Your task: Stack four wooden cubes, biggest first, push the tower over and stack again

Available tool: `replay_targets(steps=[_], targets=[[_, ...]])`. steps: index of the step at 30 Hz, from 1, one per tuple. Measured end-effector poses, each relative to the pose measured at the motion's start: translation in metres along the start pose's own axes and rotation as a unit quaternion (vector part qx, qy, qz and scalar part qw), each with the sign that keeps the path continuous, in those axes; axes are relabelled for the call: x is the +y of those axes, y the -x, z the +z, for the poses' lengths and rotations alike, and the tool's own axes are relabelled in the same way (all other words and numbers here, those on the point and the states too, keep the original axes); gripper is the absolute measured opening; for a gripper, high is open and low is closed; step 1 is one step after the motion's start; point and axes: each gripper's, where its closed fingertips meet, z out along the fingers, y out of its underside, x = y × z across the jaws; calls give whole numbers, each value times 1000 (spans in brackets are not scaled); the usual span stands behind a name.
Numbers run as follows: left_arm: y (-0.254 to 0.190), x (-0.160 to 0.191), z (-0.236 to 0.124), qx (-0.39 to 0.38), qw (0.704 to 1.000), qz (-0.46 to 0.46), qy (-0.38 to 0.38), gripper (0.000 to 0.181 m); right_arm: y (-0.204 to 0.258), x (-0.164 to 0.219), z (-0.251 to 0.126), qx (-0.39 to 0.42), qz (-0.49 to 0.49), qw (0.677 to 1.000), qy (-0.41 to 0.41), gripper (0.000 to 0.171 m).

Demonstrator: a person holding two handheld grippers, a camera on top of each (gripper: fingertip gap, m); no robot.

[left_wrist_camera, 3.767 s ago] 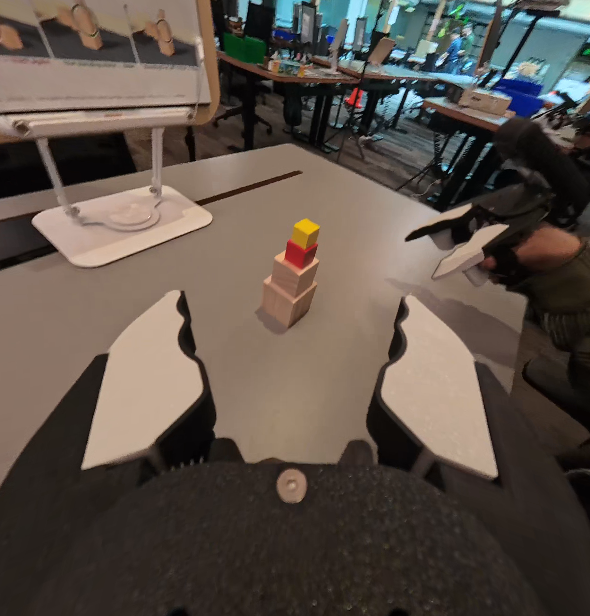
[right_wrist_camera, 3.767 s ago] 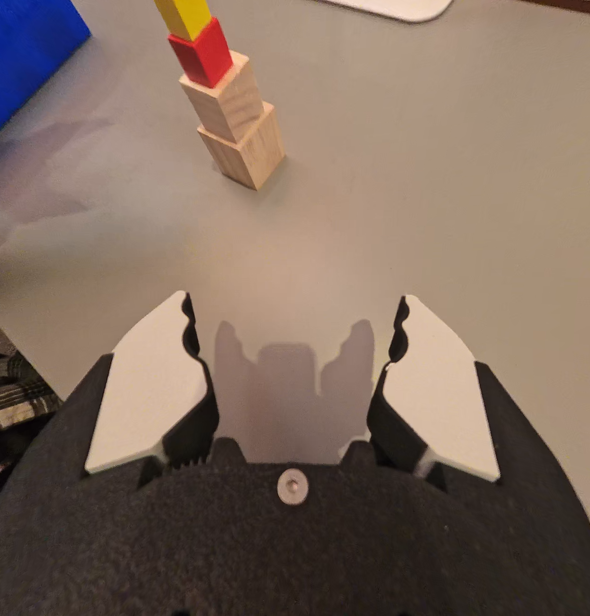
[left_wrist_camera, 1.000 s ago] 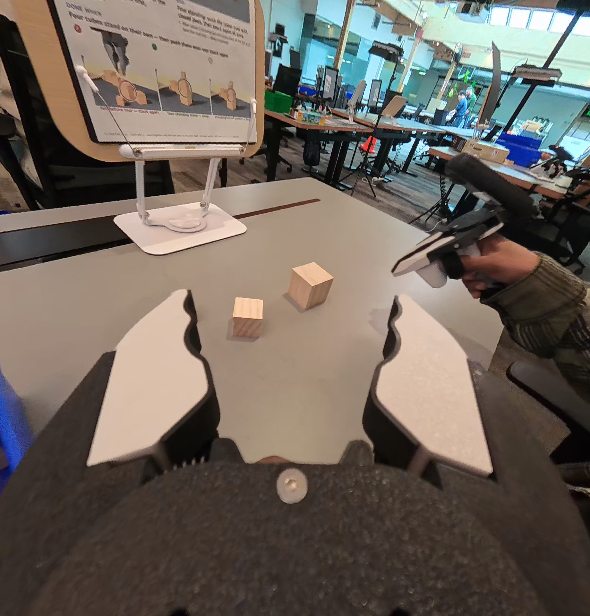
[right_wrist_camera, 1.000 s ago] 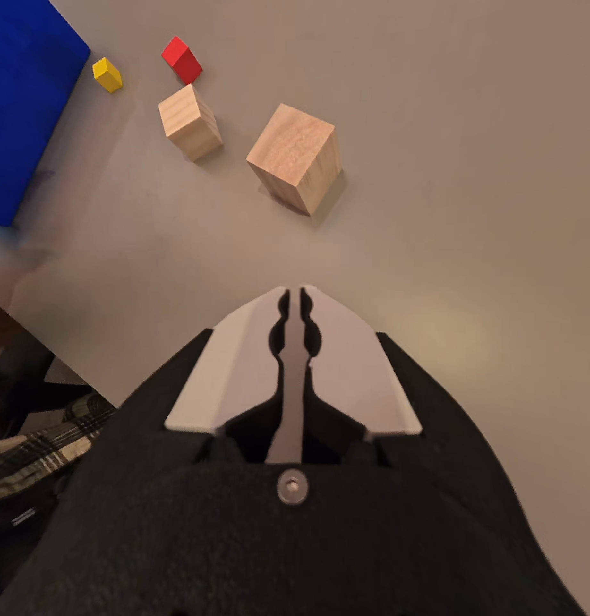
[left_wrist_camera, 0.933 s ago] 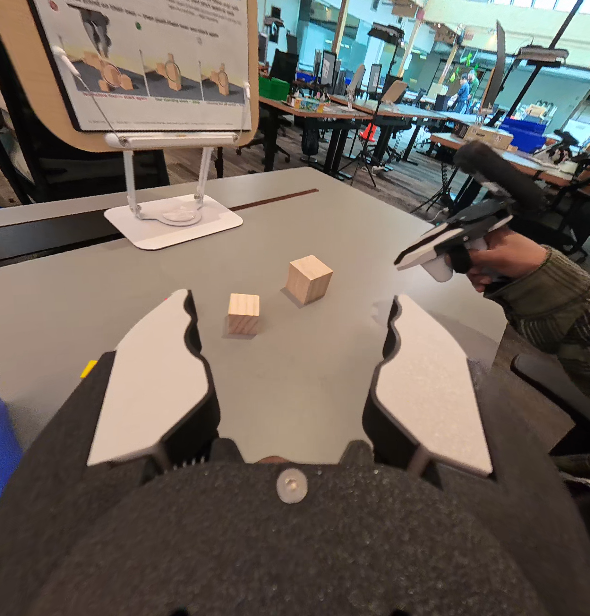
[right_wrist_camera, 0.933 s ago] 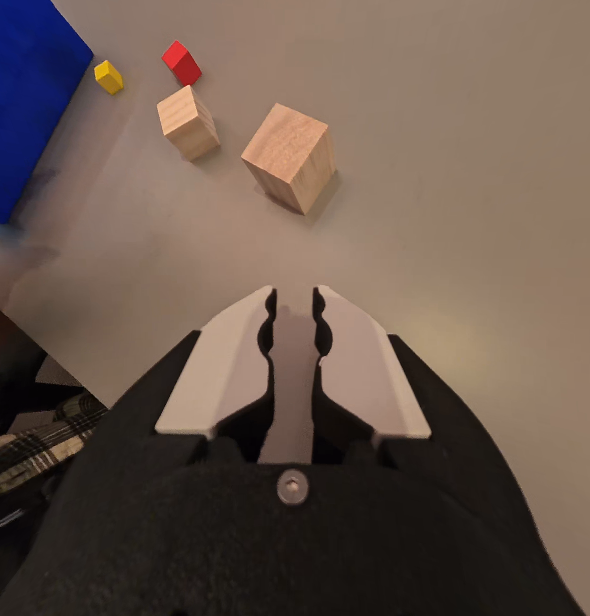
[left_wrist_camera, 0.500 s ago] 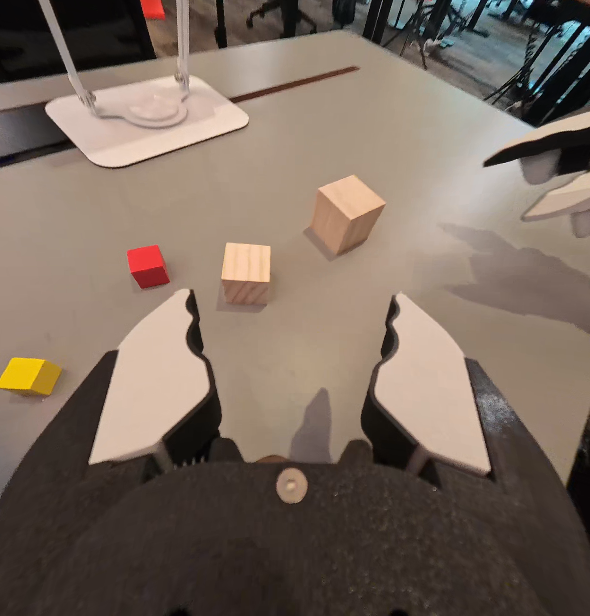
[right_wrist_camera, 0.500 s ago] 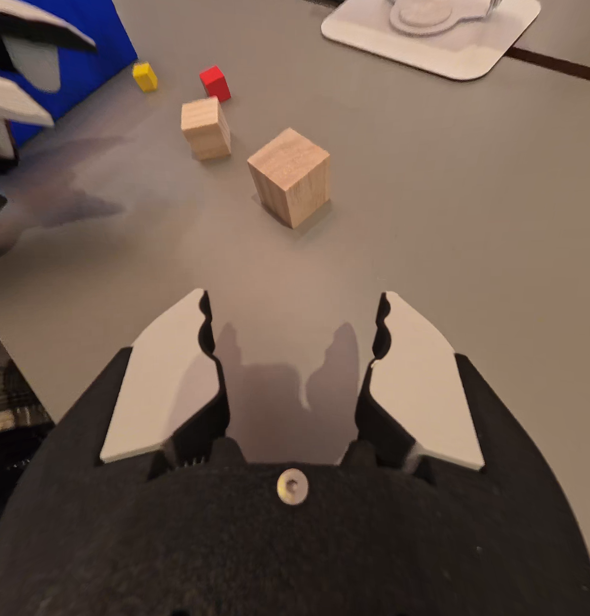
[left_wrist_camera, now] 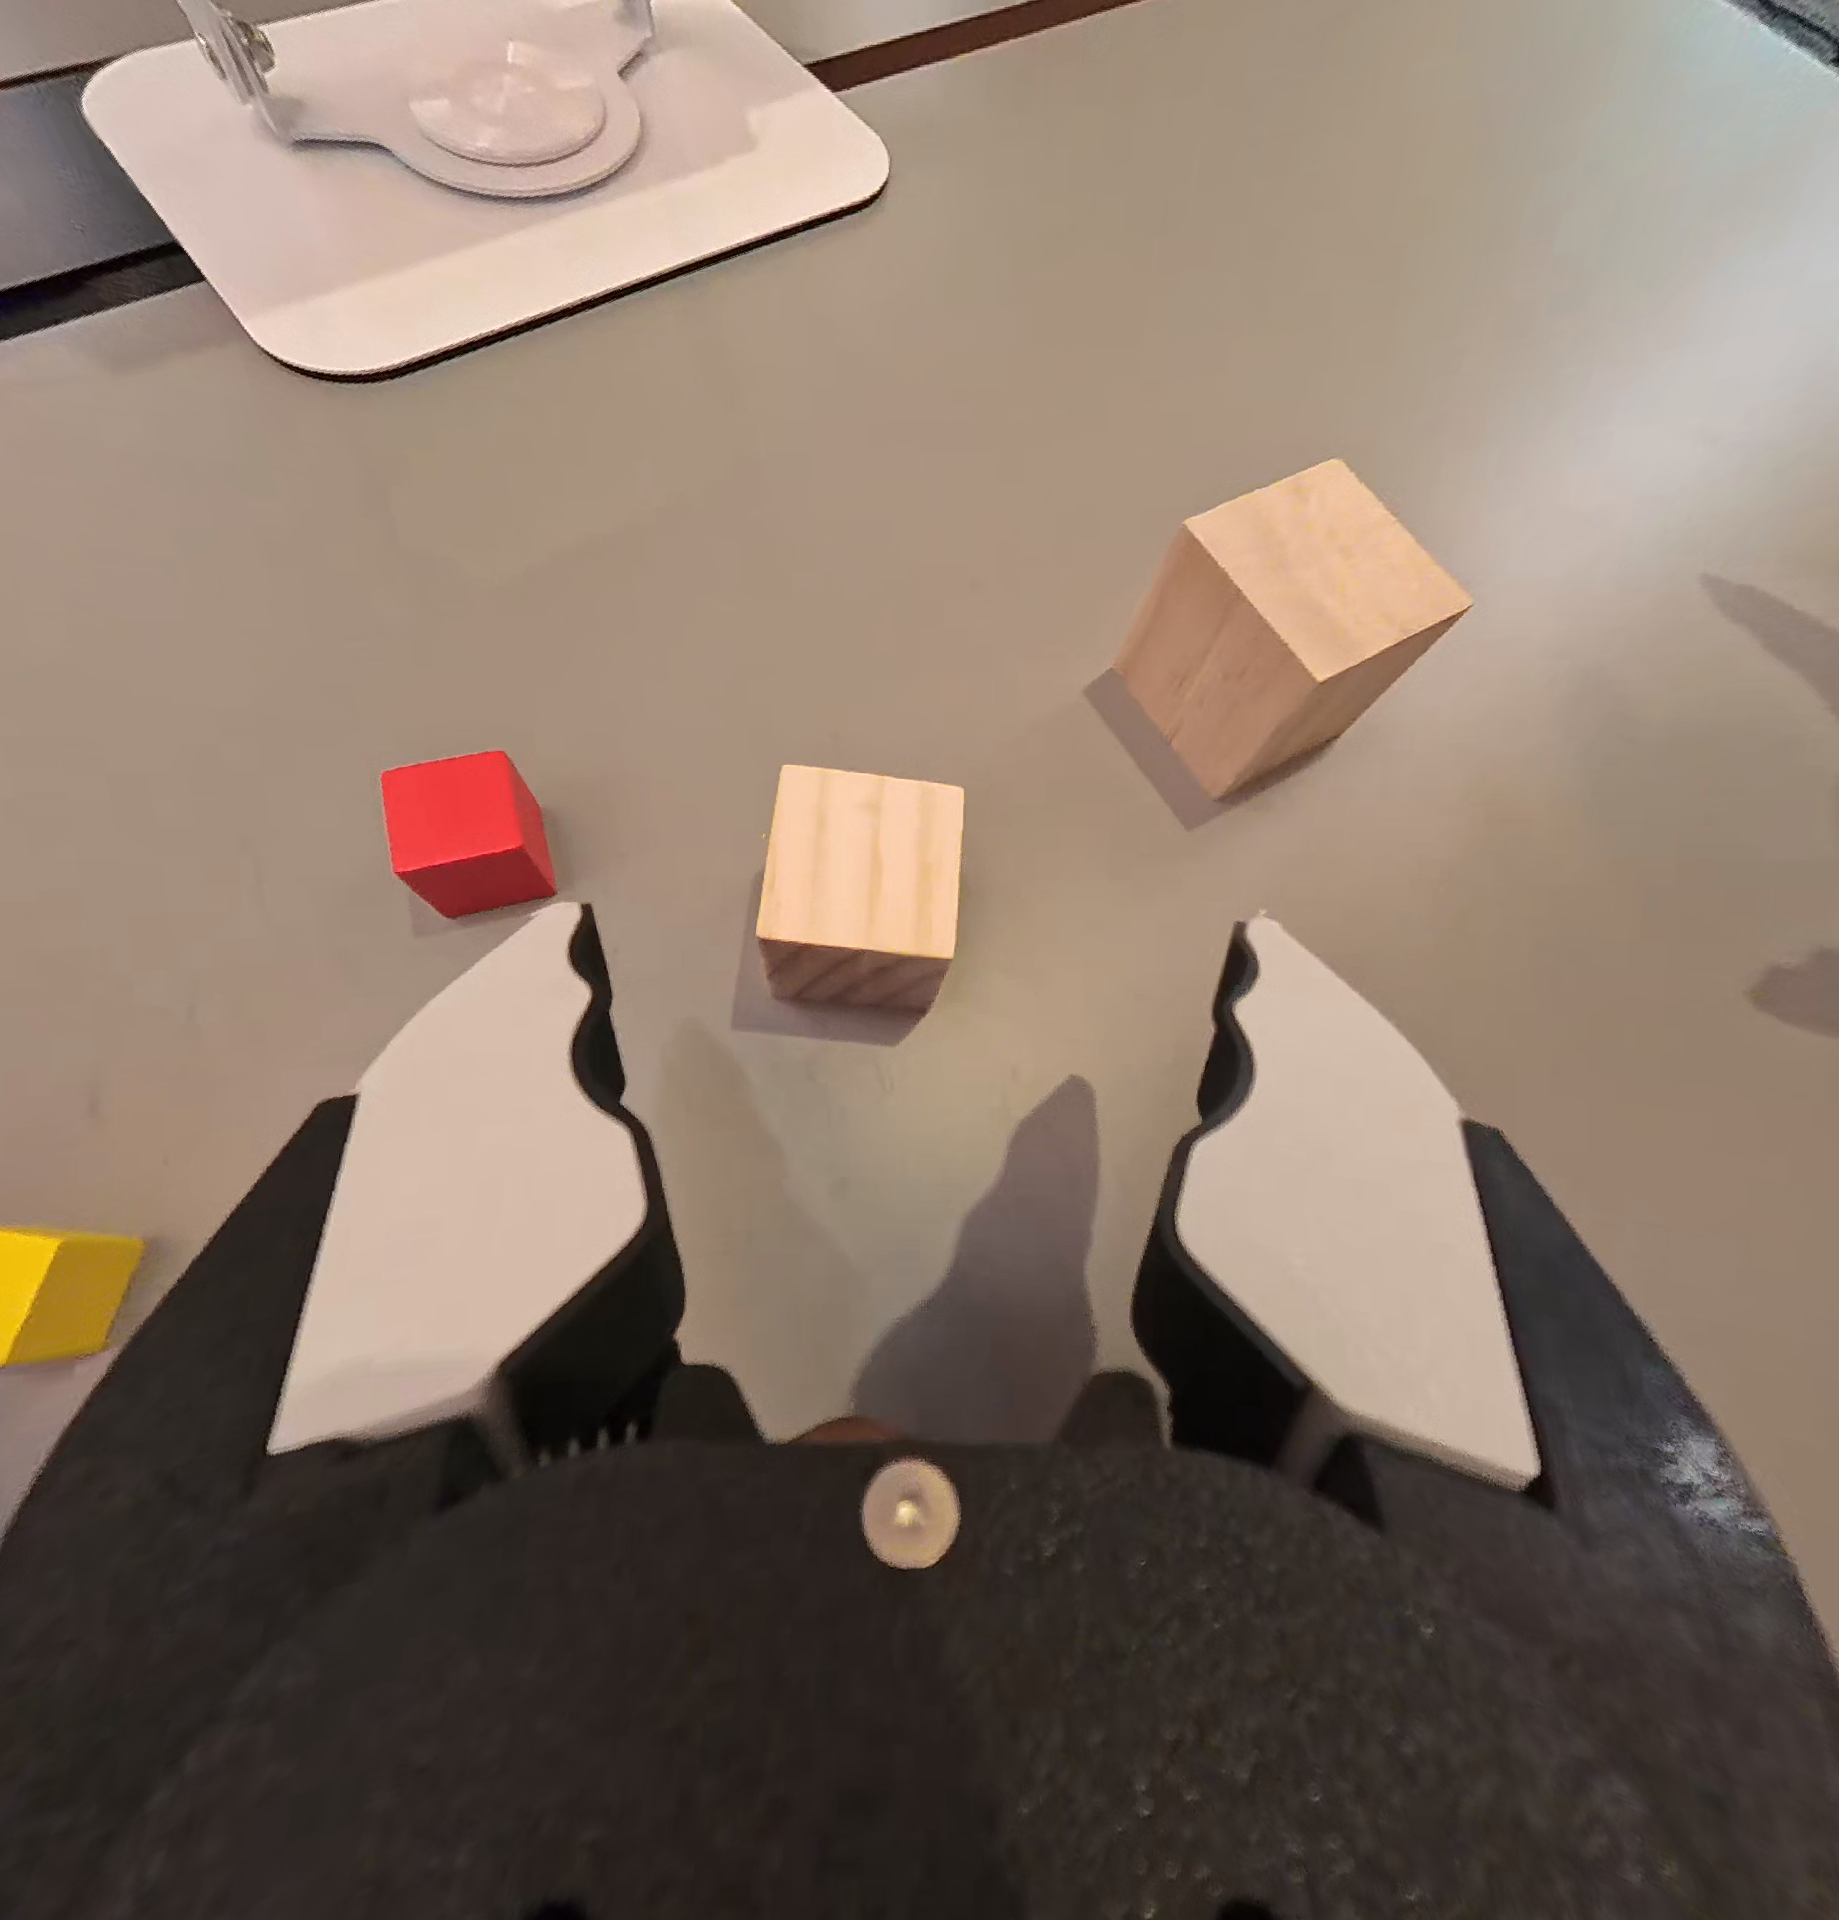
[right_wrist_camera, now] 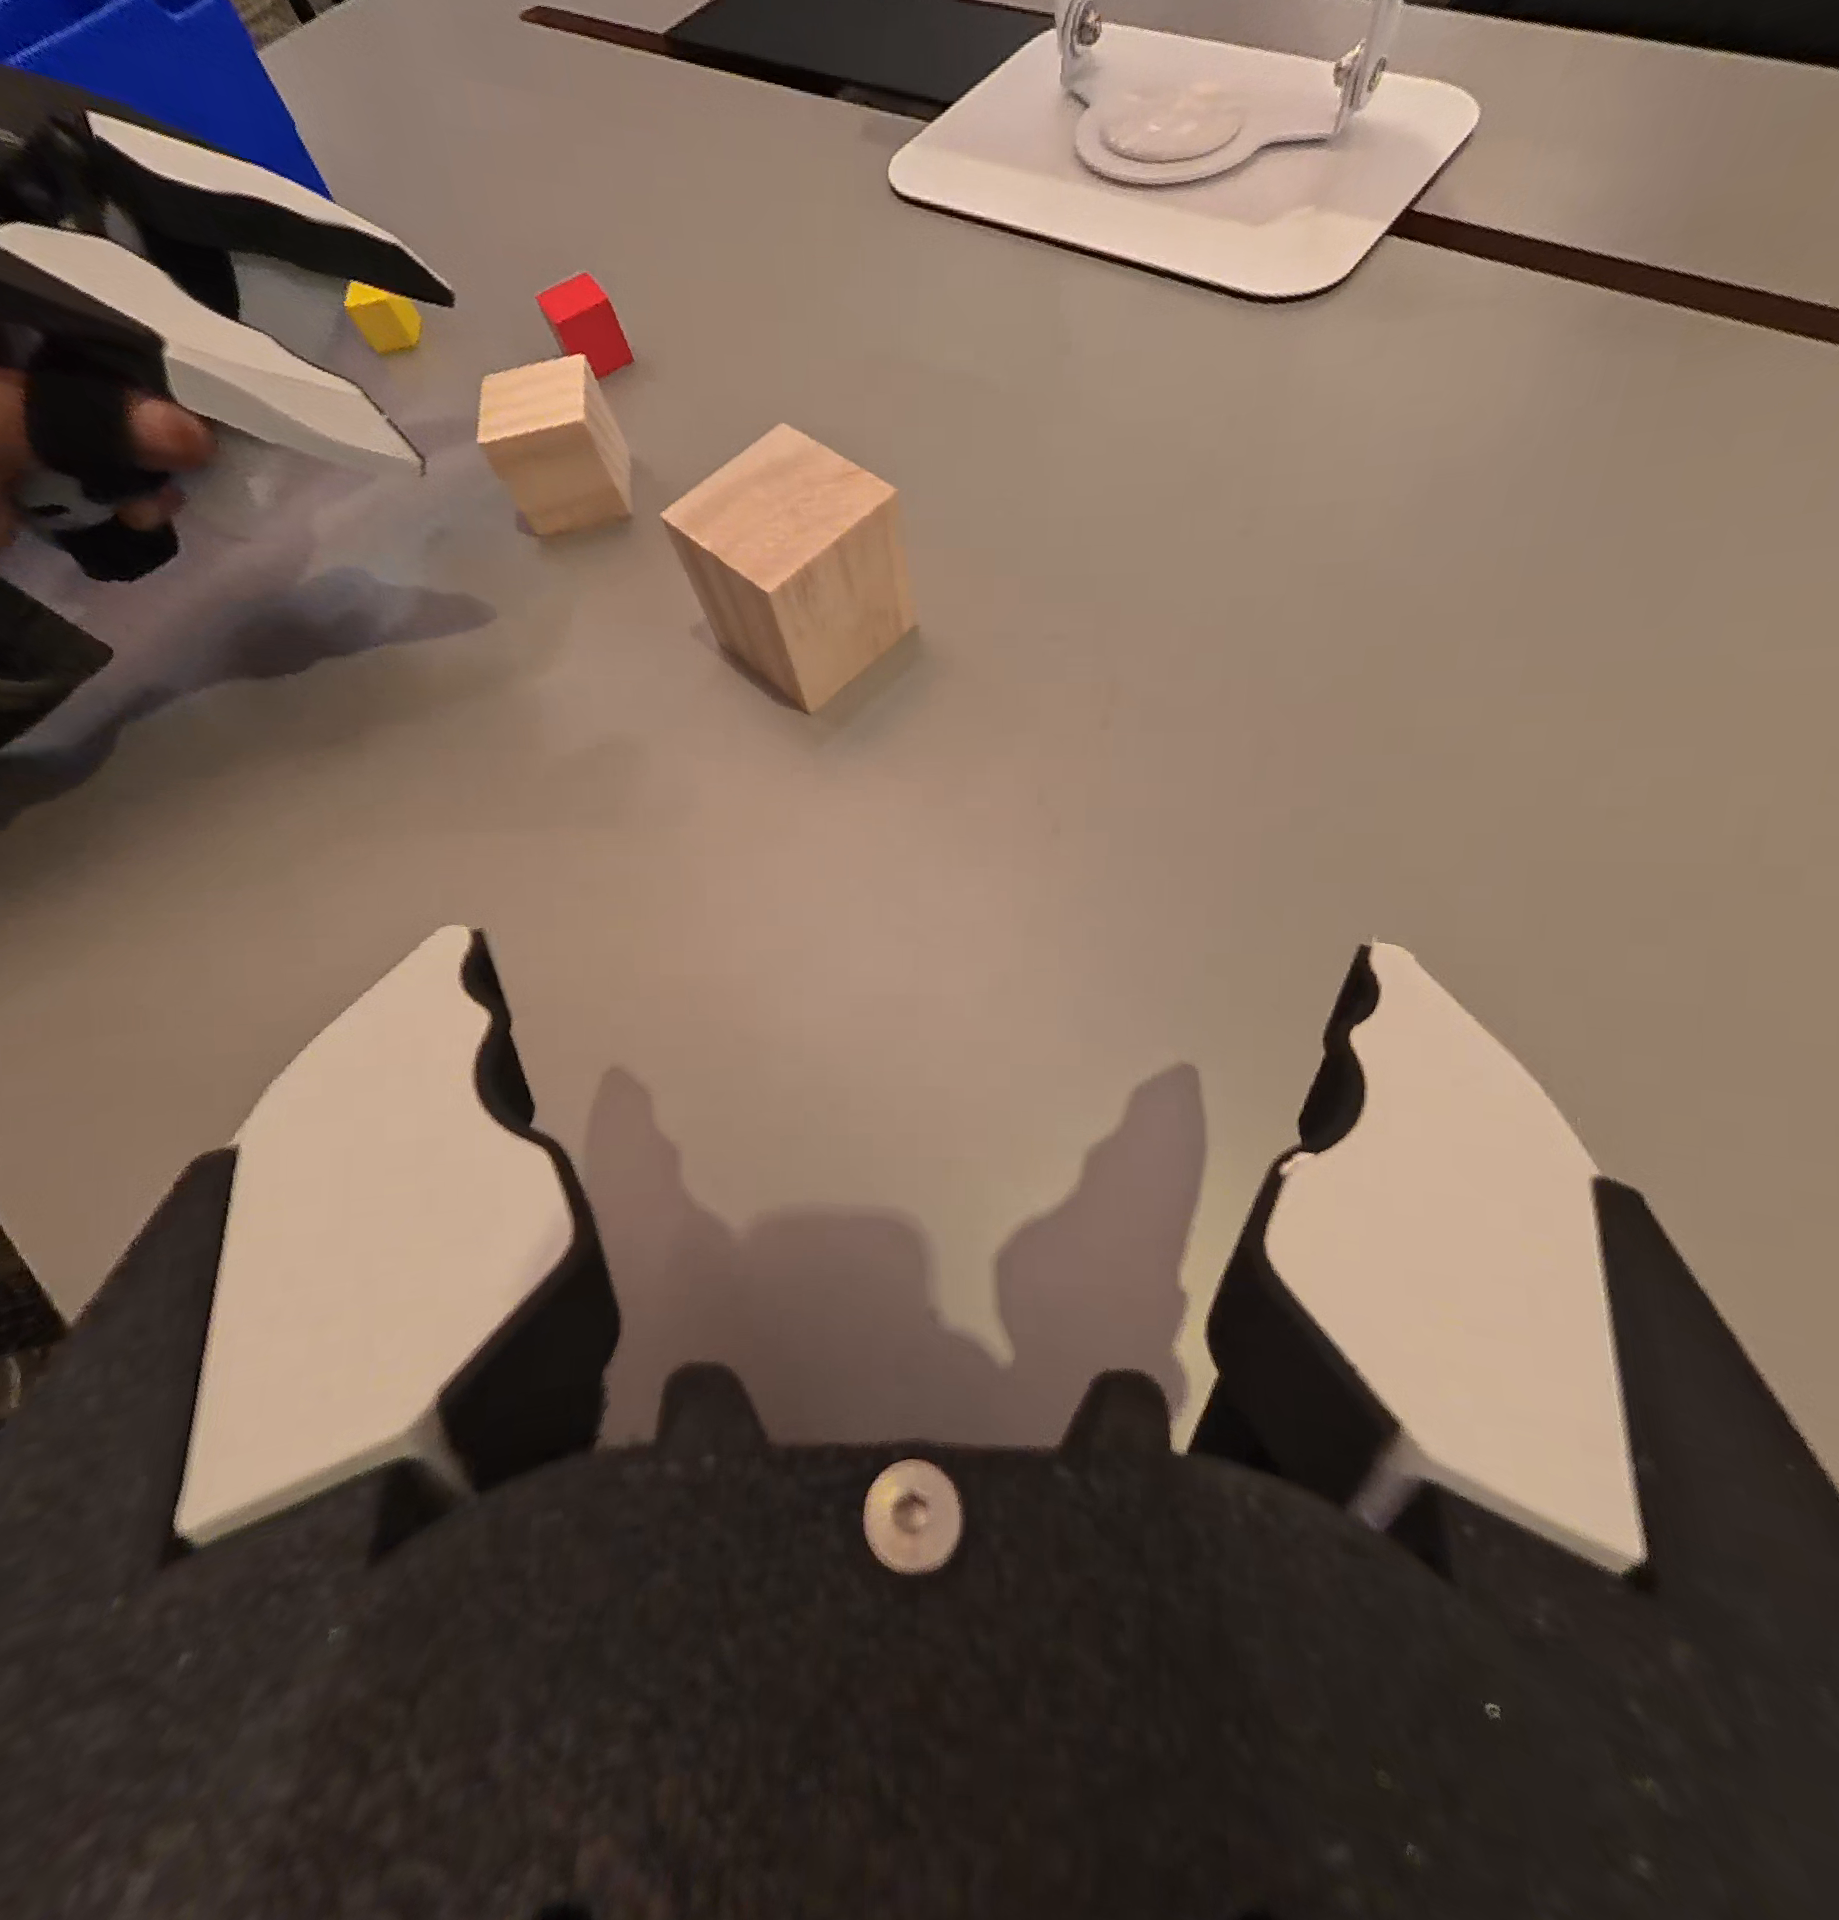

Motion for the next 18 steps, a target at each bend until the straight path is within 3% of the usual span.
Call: replay_targets(steps=[1,18], targets=[[1,1,2,-5,1000,3,3,110,1,0,-1,-3,0,1000,-1,143],[7,12,23,-17,999,5,37,105,7,-14,-23,-14,-7,999,-32,141]])
